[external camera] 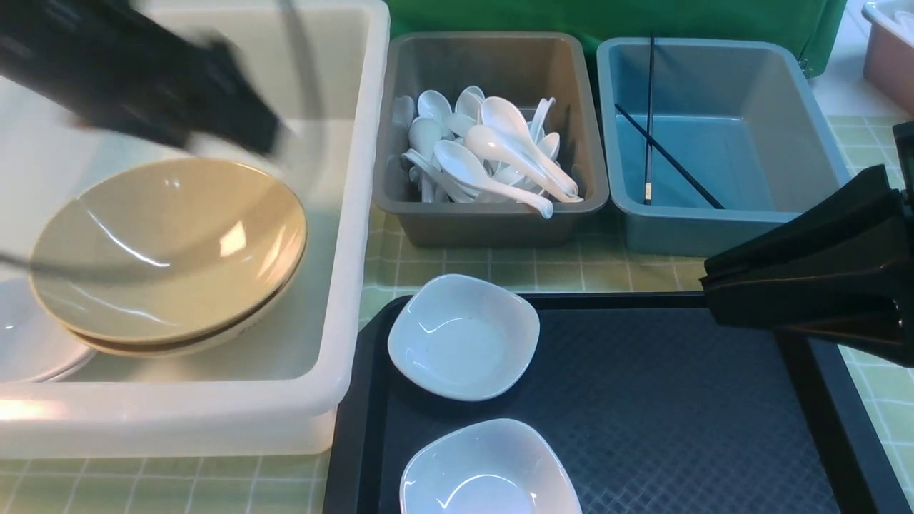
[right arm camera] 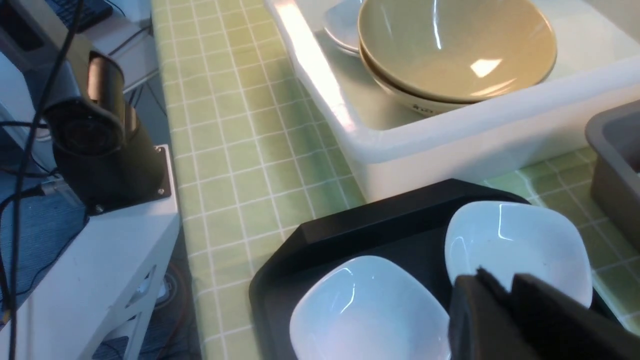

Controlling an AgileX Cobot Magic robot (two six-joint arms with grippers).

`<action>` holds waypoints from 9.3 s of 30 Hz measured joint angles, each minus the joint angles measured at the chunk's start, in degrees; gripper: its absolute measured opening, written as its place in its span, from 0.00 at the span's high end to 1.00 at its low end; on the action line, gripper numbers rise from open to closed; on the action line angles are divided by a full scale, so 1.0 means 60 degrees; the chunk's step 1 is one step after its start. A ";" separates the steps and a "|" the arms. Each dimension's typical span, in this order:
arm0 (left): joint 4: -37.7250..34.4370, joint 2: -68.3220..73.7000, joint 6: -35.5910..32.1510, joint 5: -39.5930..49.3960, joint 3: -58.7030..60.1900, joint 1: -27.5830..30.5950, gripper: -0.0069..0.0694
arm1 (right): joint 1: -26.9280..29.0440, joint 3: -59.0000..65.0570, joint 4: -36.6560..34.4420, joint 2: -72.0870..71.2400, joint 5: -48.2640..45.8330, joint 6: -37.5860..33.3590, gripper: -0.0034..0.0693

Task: On green table put chopsticks spoon bowls plates into blue grey white boxes.
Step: 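Grasp the small white bowl on the black tray by its rim with the left gripper, then place the white bowl into the white bin with the other dishes with the left gripper, then grasp the small white bowl on the black tray by its rim with the left gripper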

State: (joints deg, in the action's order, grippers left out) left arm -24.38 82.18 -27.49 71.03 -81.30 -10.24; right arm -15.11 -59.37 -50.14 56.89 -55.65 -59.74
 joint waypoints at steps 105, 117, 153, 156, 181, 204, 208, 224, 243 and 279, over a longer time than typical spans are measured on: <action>0.1679 0.2692 0.2053 -0.0666 -0.0059 0.6484 0.89 | 0.0000 0.0000 0.0045 0.0000 0.0130 -0.0604 0.70; 0.2337 0.2819 0.2339 -0.0485 -0.0059 0.6202 0.89 | 0.0000 0.0000 0.0055 0.0000 0.0183 -0.0604 0.69; 0.2424 0.3413 0.3488 -0.1273 0.0289 0.6214 0.28 | 0.0000 0.0000 0.0063 0.0000 0.0067 -0.0604 0.66; 0.2300 0.3405 0.3488 -0.1064 0.0289 0.6205 0.16 | 0.0000 0.0000 0.0063 0.0000 0.0067 -0.0604 0.66; 0.1516 0.0629 0.3242 -0.0187 -0.0758 0.5536 0.11 | 0.0000 0.0000 0.0063 0.0000 0.0022 -0.0612 0.64; 0.1295 0.4036 0.0955 -0.0198 -0.2250 -0.2783 0.28 | 0.0000 0.0000 0.0054 0.0000 -0.0037 -0.0546 0.63; 0.1801 0.4929 0.0967 -0.0193 -0.2794 -0.2783 0.30 | 0.0000 0.0000 0.0054 0.0000 -0.0069 -0.0535 0.63; 0.2452 0.5749 0.0996 -0.0341 -0.3234 -0.2939 0.30 | 0.0000 0.0000 0.0054 0.0000 -0.0076 -0.0535 0.63; 0.3778 0.5920 0.2251 -0.0127 -0.3336 -0.4534 0.25 | 0.0000 0.0000 0.0046 0.0000 -0.0206 -0.0526 0.63; 0.3166 0.7113 0.2190 -0.0207 -0.3327 -0.3513 0.26 | 0.0000 0.0000 0.0046 0.0000 -0.0315 -0.0526 0.63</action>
State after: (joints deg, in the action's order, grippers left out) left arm -5.38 124.86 -14.35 69.78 -101.26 -31.32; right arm -15.11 -59.37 -49.87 56.89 -57.54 -62.89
